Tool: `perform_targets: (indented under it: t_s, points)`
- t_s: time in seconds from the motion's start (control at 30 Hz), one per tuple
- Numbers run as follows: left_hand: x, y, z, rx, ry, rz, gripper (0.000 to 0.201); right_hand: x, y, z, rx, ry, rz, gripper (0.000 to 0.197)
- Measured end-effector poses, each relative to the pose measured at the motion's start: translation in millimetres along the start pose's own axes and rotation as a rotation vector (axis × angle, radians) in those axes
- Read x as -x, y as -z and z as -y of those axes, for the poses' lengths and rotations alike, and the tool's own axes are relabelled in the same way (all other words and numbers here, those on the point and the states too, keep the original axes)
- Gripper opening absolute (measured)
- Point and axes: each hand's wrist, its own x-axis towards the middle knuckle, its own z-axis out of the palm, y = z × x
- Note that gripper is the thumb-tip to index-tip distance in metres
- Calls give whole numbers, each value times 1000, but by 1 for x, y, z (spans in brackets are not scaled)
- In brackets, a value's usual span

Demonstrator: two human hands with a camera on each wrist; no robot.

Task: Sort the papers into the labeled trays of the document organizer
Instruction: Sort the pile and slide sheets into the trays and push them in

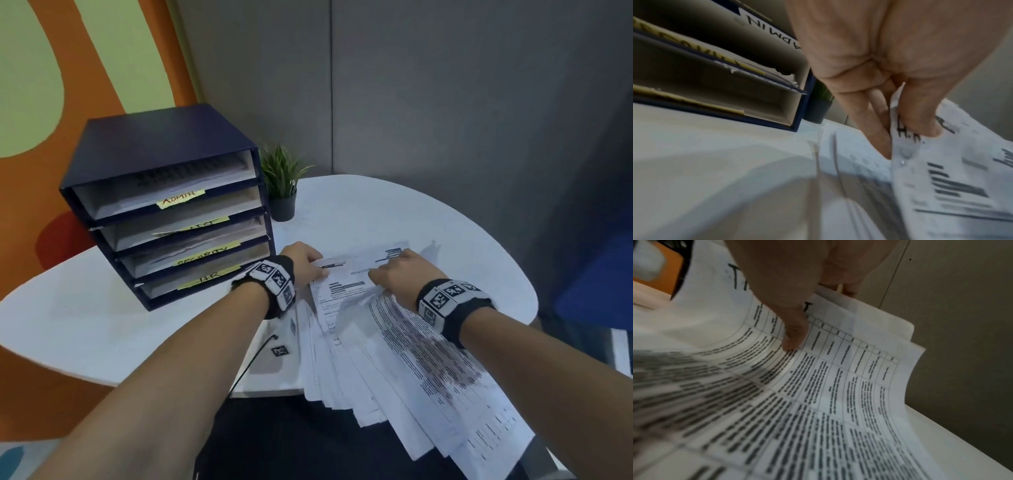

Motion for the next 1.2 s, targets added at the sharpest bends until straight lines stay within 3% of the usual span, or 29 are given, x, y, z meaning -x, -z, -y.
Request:
perform_targets:
  t_s: [0.07, 0.2, 0.27, 0.37, 0.43, 0.53, 0.57, 0.7, 0.83, 0.93, 1.07, 1.2]
  points:
    - [3, -4, 1, 151, -40, 21, 11, -3, -1, 3, -111, -58, -74, 31]
    - [17, -14, -5, 308, -85, 121, 12, -15, -6, 18, -237, -170, -156, 67]
    - [19, -15, -5, 257, -79, 252, 13, -18, -8, 25, -199, -154, -185, 61]
    - [15, -4, 5, 276, -14, 485, 19, -19, -15, 25, -112, -139, -278, 32]
    - [10, 4, 9, 338, -1, 363, 26, -19, -18, 23, -180, -161, -197, 24]
    - [3, 9, 15, 277, 77, -87, 57, -20, -18, 20, -182, -176, -1, 10]
    - [2, 7, 17, 181, 105, -137, 63, -20, -16, 20, -181, -176, 18, 7]
    - [1, -9, 19, -177, 61, -76, 65, -19, -12, 22, -163, -178, 37, 9]
    - [1, -15, 12, -146, 5, -269, 24, -20, -14, 24, -168, -188, 37, 9]
    - [5, -9, 1, -264, -42, -390, 28, -19, -13, 25, -199, -220, 67, 14]
    - [11, -3, -6, -288, -76, -324, 25, -16, -10, 28, -345, -289, -7, 42]
    - [22, -5, -4, -55, -125, -62, 10, -13, -9, 26, -407, -359, -162, 82]
